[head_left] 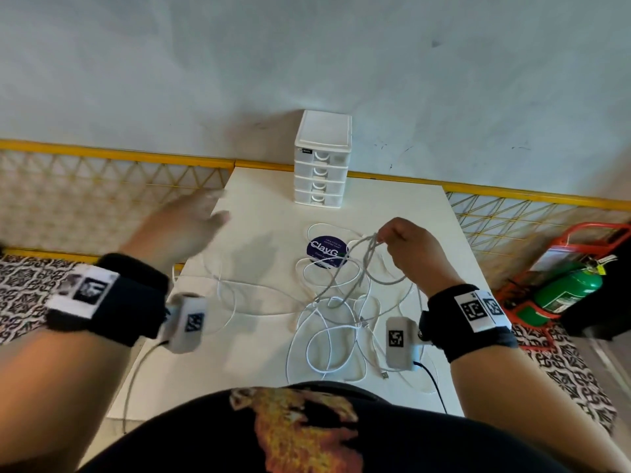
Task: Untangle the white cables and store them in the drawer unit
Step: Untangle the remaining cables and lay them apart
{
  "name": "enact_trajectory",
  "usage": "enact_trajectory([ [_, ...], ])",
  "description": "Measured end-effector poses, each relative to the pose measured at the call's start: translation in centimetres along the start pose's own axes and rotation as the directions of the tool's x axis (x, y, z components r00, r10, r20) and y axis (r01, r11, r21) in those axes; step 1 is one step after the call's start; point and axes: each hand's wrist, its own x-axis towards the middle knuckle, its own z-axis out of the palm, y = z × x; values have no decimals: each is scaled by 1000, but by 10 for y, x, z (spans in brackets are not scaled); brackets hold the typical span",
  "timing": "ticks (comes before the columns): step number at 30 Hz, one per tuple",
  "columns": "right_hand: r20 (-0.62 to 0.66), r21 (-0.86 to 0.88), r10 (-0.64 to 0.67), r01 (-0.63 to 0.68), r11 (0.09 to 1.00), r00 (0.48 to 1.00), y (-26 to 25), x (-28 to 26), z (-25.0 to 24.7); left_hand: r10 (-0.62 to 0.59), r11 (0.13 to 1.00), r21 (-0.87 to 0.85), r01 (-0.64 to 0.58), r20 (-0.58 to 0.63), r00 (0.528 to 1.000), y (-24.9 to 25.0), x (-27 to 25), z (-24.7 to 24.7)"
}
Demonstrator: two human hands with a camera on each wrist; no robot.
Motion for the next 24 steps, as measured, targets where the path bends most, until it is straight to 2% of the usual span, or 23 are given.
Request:
enact_trajectory([
  [2, 62, 75, -51, 46, 996, 997, -19, -7, 4, 160, 969, -202, -139, 90, 983, 31, -11, 20],
  [4, 158, 109, -113, 97, 989, 981, -35, -13, 6, 298, 925, -302, -230, 200, 933, 46, -13, 42],
  [8, 323, 192, -231, 176, 966, 918, -52, -21, 3, 492, 830, -453, -325, 323, 808, 79, -15, 60],
  [9, 326, 202, -244, 185, 962, 913, -53, -22, 1, 483, 832, -470, -294, 353, 801, 82, -13, 60],
  [11, 282, 239, -234, 168, 956, 930, -54, -22, -2, 437, 846, -469, -253, 338, 834, 83, -10, 58],
  [14, 166, 316, -188, 129, 940, 968, -51, -22, -10, 376, 864, -427, -266, 197, 905, 82, -10, 51],
  [17, 190, 434, -173, 75, 898, 966, -47, -23, -18, 282, 852, -473, -226, 51, 958, 80, -8, 44],
  [21, 281, 551, -202, 15, 835, 938, -44, -24, -21, 191, 755, -637, -153, -9, 981, 83, -2, 42],
  [23, 253, 492, -206, 57, 868, 945, -41, -21, -22, 152, 685, -718, -121, -22, 988, 87, -3, 40],
  [24, 238, 429, -191, 74, 900, 952, -39, -19, -22, 132, 621, -776, -112, -37, 991, 90, -3, 38],
])
